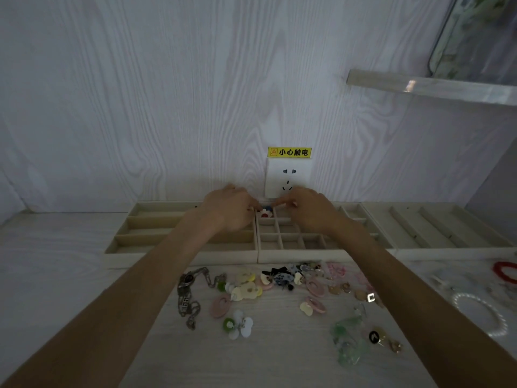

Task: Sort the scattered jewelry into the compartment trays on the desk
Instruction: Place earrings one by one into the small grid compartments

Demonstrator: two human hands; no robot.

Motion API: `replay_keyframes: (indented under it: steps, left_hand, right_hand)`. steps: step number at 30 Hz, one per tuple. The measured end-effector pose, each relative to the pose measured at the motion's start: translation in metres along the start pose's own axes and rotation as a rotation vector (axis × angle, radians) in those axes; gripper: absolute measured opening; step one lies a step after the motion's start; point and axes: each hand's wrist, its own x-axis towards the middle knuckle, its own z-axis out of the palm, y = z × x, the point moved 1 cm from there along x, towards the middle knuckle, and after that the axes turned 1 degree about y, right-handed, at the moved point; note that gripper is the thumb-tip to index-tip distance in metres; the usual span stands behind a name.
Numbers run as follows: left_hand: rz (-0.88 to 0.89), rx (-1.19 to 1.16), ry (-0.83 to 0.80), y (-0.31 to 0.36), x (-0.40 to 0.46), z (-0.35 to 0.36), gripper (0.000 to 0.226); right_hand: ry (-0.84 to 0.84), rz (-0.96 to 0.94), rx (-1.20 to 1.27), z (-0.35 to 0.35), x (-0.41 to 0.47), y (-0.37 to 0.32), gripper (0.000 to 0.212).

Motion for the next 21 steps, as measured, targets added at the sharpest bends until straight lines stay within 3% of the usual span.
replay_keyframes:
  steps: [4,8,11,14,17,21]
  left_hand:
    - [-0.054,-0.109,0.158,-0.009,-0.018,-0.012,0.035]
    - [-0.041,-0.207,0.286,-0.012,-0.049,-0.018,0.029]
    - [0.007,-0.315,0.256,-0.004,-0.080,-0.012,0.025]
    - [0.034,-0.345,0.125,0.003,-0.110,0.000,0.024]
    - [0.042,-0.365,0.044,0.005,-0.128,0.013,0.021]
    - [0.074,-0.372,0.082,0.017,-0.139,0.020,0.021]
  right_hand:
    - [0.109,-0.024,0.081,-0.026,-0.015,0.001,0.036]
    - [0.052,-0.077,0.148,-0.044,-0.049,-0.002,0.026]
    - [-0.065,-0.133,0.179,-0.038,-0.082,-0.010,0.022]
    - [-0.162,-0.162,0.084,-0.031,-0.114,-0.015,0.021]
    - [-0.267,-0.122,0.065,-0.028,-0.138,-0.011,0.030]
    - [-0.229,-0.103,0.220,-0.017,-0.148,-0.001,0.028]
